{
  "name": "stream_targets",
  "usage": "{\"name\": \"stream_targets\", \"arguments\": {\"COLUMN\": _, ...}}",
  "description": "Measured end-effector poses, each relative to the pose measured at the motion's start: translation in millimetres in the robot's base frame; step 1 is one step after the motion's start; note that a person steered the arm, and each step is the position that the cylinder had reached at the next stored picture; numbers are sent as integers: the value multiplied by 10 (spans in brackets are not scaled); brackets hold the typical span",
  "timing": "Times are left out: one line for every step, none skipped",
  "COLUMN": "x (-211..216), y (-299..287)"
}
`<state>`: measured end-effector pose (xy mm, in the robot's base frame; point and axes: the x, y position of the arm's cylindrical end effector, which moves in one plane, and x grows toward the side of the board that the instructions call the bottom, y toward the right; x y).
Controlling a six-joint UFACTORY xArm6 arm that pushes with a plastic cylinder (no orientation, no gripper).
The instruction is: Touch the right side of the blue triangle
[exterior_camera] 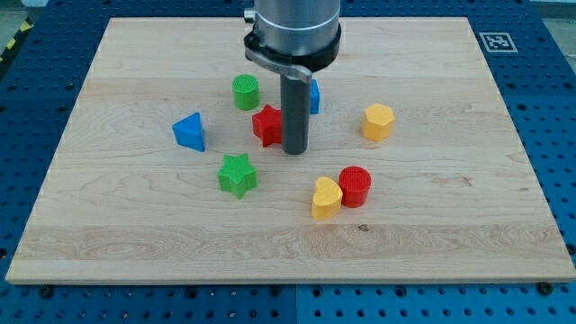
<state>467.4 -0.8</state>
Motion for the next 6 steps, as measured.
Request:
{"name": "stream_targets", "arguments": {"x": 139, "y": -489}}
{"name": "stream_targets", "arguments": {"x": -127, "y": -1012}}
{"name": "stream_targets", "arguments": {"x": -525, "y": -1143}}
{"name": "stream_targets", "arguments": {"x": -560, "y": -1122}}
{"name": "stream_targets", "arguments": {"x": -412, "y": -944}}
{"name": "stream_targets", "arguments": {"x": -337, "y": -727}}
